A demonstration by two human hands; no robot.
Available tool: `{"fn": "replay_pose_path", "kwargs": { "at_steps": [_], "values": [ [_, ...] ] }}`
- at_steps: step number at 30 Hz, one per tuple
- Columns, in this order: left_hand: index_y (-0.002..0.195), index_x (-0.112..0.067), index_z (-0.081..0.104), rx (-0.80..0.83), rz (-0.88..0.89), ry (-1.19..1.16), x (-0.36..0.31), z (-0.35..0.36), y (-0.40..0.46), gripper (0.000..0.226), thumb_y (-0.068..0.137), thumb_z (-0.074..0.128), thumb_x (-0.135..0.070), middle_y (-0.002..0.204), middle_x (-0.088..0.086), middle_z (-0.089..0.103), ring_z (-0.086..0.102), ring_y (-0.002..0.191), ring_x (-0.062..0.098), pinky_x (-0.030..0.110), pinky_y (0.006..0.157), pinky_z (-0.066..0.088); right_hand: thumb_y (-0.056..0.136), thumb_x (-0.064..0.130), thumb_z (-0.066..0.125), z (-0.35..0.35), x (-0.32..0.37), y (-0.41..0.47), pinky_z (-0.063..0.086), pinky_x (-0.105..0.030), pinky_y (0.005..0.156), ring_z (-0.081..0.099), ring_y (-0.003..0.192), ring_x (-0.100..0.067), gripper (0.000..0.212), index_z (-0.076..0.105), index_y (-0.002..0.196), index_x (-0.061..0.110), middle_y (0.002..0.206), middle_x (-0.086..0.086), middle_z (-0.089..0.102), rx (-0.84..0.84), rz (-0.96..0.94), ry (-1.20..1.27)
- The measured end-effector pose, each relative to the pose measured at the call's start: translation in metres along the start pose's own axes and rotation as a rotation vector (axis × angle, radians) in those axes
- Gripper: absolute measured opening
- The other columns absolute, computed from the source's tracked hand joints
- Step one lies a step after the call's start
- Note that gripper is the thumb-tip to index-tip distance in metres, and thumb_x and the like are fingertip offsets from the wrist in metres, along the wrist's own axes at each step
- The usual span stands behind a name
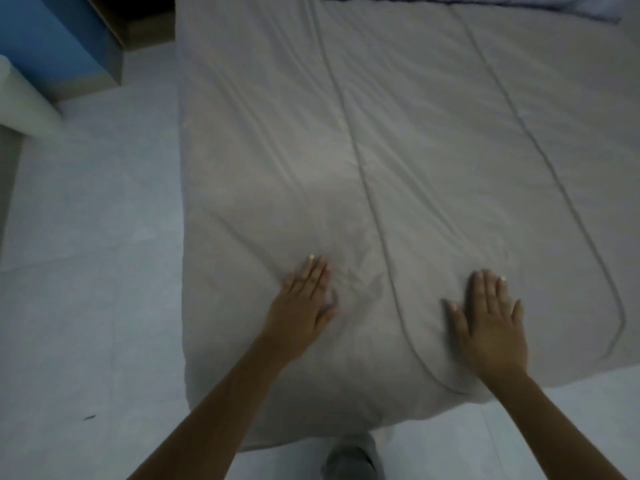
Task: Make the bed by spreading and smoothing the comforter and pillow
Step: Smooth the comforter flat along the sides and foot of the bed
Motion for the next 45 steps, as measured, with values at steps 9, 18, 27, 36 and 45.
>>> {"fn": "replay_pose_path", "kwargs": {
  "at_steps": [9, 18, 27, 36, 45],
  "values": [
    [0.142, -0.009, 0.044, -0.002, 0.101, 0.067, 0.095, -0.011, 0.03, 0.064, 0.092, 0.032, -0.048, 0.15, 0.011, 0.041, 0.037, 0.139, 0.031, 0.053, 0.107, 0.035, 0.088, 0.063, 0.004, 0.017, 0.127, -0.028, 0.0, -0.039, 0.117, 0.003, 0.148, -0.022, 0.083, 0.014, 0.152, 0.012, 0.16, -0.004, 0.01, -0.077, 0.066, 0.1],
    [0.142, -0.01, 0.046, 0.052, 0.315, 0.001, 0.148, 0.006, -0.002, 0.067, 0.091, 0.033, -0.05, 0.151, 0.006, 0.04, 0.037, 0.14, 0.024, 0.044, 0.11, 0.024, 0.093, 0.06, 0.01, 0.088, 0.23, -0.082, 0.01, -0.042, 0.115, 0.013, 0.147, -0.022, 0.078, 0.021, 0.151, 0.008, 0.158, -0.007, 0.017, -0.152, 0.399, 0.131],
    [0.132, -0.015, 0.06, 0.191, 0.595, 0.002, 0.171, -0.008, 0.006, 0.068, 0.086, 0.03, -0.055, 0.144, 0.001, 0.05, 0.048, 0.132, 0.018, 0.04, 0.109, 0.034, 0.088, 0.065, -0.01, 0.094, 0.24, -0.078, 0.016, -0.047, 0.117, 0.005, 0.146, -0.019, 0.087, 0.01, 0.15, 0.007, 0.158, -0.007, 0.012, -0.065, 0.457, 0.036],
    [0.146, -0.007, 0.037, 0.121, 0.737, 0.107, 0.218, -0.049, 0.126, 0.074, 0.09, 0.023, -0.054, 0.155, 0.009, 0.032, 0.028, 0.144, 0.029, 0.051, 0.112, 0.027, 0.087, 0.067, -0.01, 0.081, 0.253, -0.079, 0.013, -0.045, 0.118, 0.002, 0.147, -0.019, 0.089, 0.009, 0.152, 0.009, 0.16, -0.004, 0.004, -0.085, 0.579, 0.075],
    [0.143, -0.003, 0.043, 0.16, 0.861, 0.228, 0.29, -0.071, 0.246, 0.07, 0.092, 0.029, -0.049, 0.152, 0.014, 0.037, 0.034, 0.141, 0.033, 0.056, 0.106, 0.034, 0.093, 0.053, 0.027, 0.026, 0.381, 0.06, 0.011, -0.047, 0.116, 0.012, 0.146, -0.023, 0.072, 0.02, 0.15, 0.009, 0.157, -0.006, 0.015, -0.313, 0.687, 0.338]
  ]
}}
Point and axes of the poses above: each hand's wrist, its own y-axis towards the middle knuckle, its own z-axis out of the palm, x = y × z, the point moved 9 cm from there along y, towards the middle knuckle
